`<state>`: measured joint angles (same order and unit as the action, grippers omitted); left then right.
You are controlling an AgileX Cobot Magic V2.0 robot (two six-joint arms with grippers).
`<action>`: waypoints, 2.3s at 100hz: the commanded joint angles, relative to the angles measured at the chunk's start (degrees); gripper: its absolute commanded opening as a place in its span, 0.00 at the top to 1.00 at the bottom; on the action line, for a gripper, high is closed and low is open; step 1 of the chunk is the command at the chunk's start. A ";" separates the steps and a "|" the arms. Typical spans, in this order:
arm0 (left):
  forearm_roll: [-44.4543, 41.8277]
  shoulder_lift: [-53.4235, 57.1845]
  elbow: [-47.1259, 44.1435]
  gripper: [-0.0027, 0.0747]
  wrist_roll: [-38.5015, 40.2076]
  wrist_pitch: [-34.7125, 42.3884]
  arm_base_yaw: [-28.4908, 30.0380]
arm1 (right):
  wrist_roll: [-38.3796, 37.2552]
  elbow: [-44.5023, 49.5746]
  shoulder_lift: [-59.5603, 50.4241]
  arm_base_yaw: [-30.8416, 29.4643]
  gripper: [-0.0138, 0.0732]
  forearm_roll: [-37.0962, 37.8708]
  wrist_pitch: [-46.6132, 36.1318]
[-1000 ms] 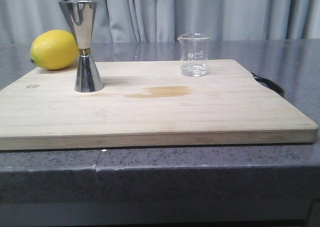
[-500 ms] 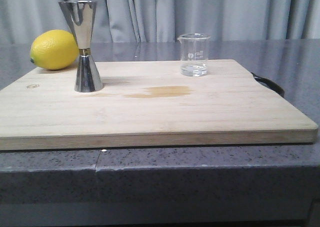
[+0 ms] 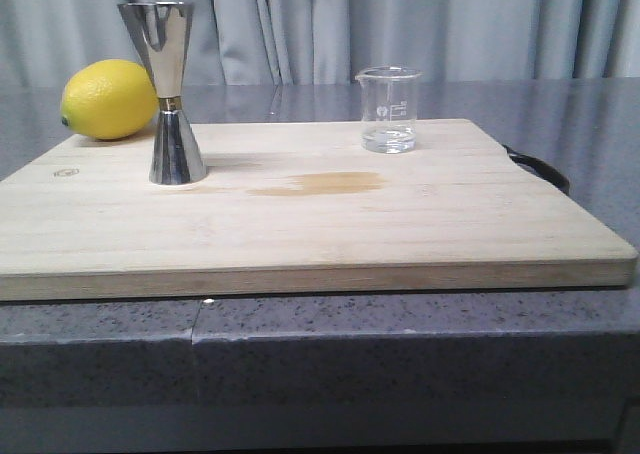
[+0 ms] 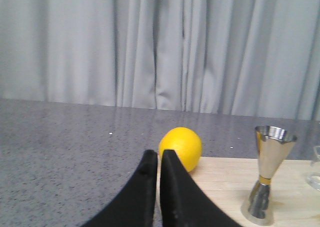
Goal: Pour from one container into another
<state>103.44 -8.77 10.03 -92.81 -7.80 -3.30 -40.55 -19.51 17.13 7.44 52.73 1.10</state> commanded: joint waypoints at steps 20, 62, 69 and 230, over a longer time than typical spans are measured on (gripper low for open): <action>-62.11 6.94 -0.42 0.99 45.49 -7.97 1.82 | -0.22 -1.57 0.41 -0.22 0.93 0.11 -2.54; -98.83 10.46 -11.37 0.99 93.79 -0.05 6.80 | -0.22 -1.57 0.41 -0.22 0.93 0.11 -2.54; -100.76 10.46 -12.01 0.99 93.79 3.08 6.80 | -0.22 -1.57 0.41 -0.22 0.93 0.11 -2.54; -103.44 10.46 -12.32 0.99 93.79 12.98 1.87 | -0.22 -1.53 0.41 -0.22 0.93 0.11 -2.54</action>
<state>-0.56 0.24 -0.17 0.50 0.51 -1.08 -40.70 -19.51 17.13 7.44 52.61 1.10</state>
